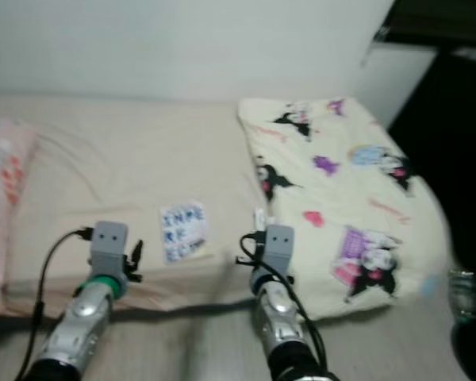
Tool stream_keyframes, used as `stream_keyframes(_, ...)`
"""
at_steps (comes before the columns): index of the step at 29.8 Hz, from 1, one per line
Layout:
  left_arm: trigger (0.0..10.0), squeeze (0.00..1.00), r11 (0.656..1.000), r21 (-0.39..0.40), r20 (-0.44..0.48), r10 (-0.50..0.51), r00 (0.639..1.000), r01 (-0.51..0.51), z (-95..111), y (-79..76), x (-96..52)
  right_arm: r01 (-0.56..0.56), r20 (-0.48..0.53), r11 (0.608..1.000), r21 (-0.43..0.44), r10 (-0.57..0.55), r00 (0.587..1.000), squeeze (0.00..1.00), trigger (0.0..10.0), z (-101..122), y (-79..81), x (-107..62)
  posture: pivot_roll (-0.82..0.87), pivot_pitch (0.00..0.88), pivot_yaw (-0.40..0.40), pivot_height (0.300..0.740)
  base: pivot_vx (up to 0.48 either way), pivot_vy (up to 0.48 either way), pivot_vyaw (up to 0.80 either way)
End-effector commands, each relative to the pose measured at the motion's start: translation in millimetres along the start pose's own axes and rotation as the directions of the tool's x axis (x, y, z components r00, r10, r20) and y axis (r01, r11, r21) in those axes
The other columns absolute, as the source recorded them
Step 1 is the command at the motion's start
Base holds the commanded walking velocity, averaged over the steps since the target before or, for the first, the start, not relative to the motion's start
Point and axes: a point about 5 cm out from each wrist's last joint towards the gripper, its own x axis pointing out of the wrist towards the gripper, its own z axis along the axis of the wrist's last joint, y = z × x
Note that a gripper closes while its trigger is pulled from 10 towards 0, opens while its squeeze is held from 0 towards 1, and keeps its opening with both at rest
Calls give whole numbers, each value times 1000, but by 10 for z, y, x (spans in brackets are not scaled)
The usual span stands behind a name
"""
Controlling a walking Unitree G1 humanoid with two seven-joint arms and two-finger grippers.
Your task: Clean up the room
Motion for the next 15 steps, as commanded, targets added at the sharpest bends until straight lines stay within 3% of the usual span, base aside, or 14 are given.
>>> stream_keyframes(1,10000,0,1000,5,-38,-8,999,8,-61,-13,-16,-2,-42,1000,8,3,999,0,10000,-70,0,-11,85,18,-35,740,0,0,0)
stream_keyframes(15,10000,0,1000,-8,-47,-7,999,7,-50,-25,10,-7,-72,1000,-10,6,997,0,10000,-113,-22,-23,80,22,-32,740,0,0,0)
